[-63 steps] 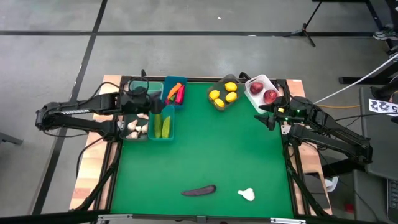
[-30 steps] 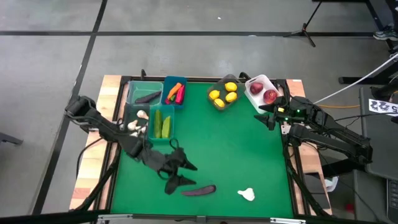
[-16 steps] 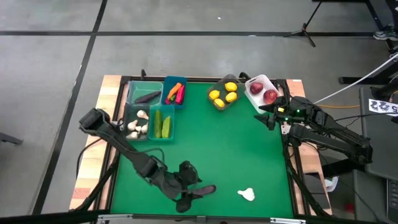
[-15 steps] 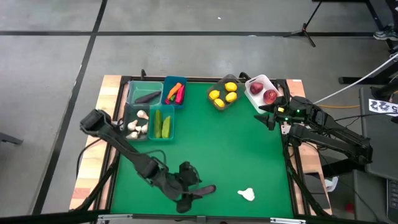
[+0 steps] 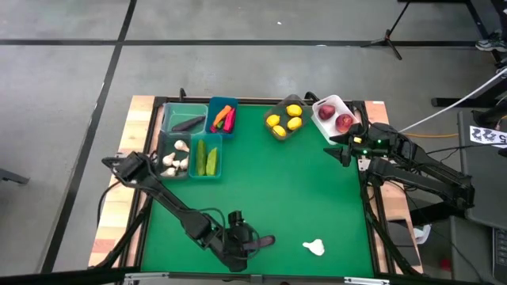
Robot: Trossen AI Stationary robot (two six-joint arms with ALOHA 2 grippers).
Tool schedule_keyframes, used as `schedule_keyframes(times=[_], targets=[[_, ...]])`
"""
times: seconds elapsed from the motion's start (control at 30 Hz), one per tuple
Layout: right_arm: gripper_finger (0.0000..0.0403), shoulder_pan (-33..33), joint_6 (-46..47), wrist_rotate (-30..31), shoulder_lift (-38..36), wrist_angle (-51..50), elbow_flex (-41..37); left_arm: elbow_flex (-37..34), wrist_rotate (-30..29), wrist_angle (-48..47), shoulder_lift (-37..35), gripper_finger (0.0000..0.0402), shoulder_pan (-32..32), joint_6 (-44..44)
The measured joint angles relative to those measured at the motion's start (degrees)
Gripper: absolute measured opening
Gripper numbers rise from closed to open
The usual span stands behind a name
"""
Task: Sort produce into baskets
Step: Put the purple eggplant into the transparent bin
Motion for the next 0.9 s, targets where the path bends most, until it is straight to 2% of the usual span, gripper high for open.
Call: schedule_keyframes(times=[0.27,0.7,0.9], targets=[[0.0369,0.0,-0.01,0.0,0.0,0.0,0.0,-0.09,-0.31,5.69,5.49,0.0294,-0.56,-0.71],[0.0369,0.0,-0.01,0.01,-0.01,-0.11,0.0,-0.02,0.11,4.09,9.52,0.0292,-0.58,-2.43],[0.0369,-0.02,-0.02,0.0,-0.02,-0.13,0.0,0.02,0.03,2.83,9.71,0.025,-0.53,-2.52]])
